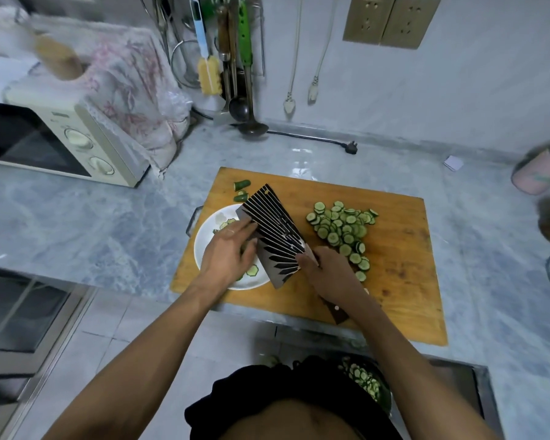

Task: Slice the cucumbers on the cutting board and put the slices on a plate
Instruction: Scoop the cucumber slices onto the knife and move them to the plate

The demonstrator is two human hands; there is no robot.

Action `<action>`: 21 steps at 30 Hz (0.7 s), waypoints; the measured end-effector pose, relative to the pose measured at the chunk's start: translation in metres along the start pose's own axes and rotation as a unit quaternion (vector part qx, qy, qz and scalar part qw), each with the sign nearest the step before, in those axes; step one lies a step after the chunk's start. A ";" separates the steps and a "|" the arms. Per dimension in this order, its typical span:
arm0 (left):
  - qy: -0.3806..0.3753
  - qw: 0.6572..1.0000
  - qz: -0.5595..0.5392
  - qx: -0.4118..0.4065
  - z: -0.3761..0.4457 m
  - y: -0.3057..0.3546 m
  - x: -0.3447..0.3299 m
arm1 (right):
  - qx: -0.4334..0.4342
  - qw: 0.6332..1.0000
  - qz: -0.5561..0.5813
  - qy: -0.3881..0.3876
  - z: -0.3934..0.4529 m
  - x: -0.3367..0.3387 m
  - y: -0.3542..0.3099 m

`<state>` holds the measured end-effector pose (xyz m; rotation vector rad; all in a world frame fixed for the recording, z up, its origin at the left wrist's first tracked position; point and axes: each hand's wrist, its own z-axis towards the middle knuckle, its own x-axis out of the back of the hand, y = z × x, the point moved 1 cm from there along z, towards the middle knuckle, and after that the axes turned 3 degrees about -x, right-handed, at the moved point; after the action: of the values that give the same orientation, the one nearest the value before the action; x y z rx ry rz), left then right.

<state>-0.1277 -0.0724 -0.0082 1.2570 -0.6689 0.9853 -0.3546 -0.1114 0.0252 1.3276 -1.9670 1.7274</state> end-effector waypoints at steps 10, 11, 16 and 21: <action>0.044 0.989 -0.125 0.066 -0.016 0.060 -0.010 | -0.110 0.970 0.184 0.115 -0.059 0.015 0.064; 0.025 0.990 -0.131 0.049 -0.013 0.071 -0.017 | -0.130 0.960 0.210 0.128 -0.068 0.019 0.071; -0.083 0.988 -0.126 -0.020 -0.004 0.110 -0.057 | -0.190 0.912 0.289 0.220 -0.106 0.033 0.099; -0.107 0.985 -0.127 -0.044 0.017 0.127 -0.077 | -0.255 0.871 0.307 0.288 -0.134 0.019 0.138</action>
<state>-0.2730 -0.1051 -0.0123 1.3433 -0.6896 0.6112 -0.5172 -0.0165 -0.0175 -0.0208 -2.3221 1.3873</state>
